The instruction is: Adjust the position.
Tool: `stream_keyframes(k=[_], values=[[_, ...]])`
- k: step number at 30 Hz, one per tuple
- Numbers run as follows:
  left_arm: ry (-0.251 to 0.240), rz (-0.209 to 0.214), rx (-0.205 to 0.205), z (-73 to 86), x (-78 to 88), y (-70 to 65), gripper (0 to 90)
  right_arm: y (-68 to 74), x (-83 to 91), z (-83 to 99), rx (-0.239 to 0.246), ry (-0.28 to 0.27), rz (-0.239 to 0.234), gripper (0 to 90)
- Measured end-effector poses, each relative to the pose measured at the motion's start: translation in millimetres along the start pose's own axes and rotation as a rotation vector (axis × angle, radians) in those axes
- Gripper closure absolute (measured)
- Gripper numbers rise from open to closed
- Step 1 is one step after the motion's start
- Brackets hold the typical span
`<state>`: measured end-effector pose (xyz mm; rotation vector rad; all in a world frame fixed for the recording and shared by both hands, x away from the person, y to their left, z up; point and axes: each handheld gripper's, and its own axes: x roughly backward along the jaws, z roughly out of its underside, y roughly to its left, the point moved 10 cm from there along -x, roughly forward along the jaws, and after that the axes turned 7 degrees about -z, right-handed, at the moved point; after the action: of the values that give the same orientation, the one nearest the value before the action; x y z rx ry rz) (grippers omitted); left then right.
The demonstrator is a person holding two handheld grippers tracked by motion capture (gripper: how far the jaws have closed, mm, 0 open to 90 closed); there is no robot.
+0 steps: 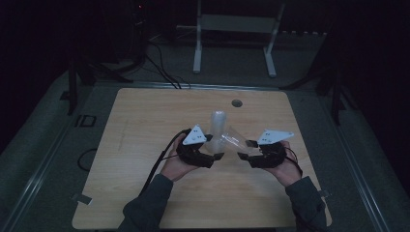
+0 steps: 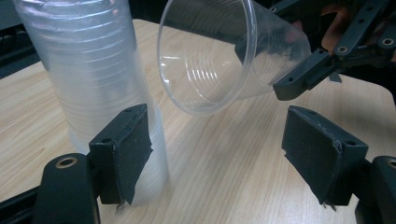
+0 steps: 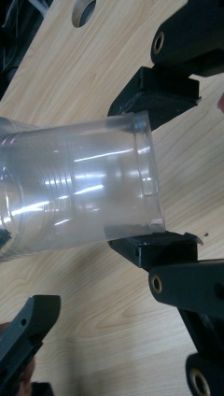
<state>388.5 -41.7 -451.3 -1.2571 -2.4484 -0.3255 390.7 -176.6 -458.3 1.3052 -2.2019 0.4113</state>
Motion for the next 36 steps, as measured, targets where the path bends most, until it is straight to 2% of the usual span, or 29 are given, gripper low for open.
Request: stream_keyframes(k=[16,28,36], values=[[-0.037,0.019,0.05,-5.8,1.0,0.8,26.0,6.1,-2.9,-10.4,-0.022,-0.106,-0.014,42.1],[-0.052,0.028,0.068,-8.5,3.1,2.0,27.3,7.0,-4.6,-14.7,-0.032,-0.166,-0.01,42.0],[-0.066,0.01,0.107,-11.5,2.2,5.6,27.2,7.1,-6.5,-14.1,-0.052,-0.201,-0.005,42.0]])
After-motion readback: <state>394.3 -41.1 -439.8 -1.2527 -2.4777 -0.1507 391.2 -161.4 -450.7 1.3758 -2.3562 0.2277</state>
